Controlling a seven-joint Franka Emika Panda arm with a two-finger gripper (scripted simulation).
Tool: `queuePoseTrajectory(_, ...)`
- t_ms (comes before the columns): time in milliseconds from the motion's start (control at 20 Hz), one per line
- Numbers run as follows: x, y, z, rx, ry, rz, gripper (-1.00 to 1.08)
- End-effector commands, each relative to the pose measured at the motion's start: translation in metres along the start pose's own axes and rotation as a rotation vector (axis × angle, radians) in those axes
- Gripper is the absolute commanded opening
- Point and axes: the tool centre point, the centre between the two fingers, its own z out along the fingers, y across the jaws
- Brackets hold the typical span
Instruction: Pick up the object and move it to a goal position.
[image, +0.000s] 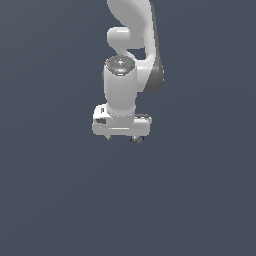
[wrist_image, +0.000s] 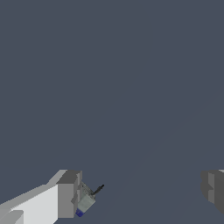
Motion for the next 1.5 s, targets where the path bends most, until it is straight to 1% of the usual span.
queuePoseTrajectory(0,0.000,0.000,0.000,0.000,0.000,0.000,1.00)
queuePoseTrajectory(150,0.001,0.005,0.000,-0.004,0.002,-0.001,1.00)
queuePoseTrajectory(350,0.003,0.023,-0.001,-0.019,0.009,-0.005,1.00)
queuePoseTrajectory(500,0.004,0.030,-0.002,-0.025,0.012,-0.005,1.00)
queuePoseTrajectory(1000,0.002,0.027,0.001,-0.022,0.011,0.009,1.00)
queuePoseTrajectory(1450,-0.009,0.011,0.016,-0.010,0.005,0.106,1.00)
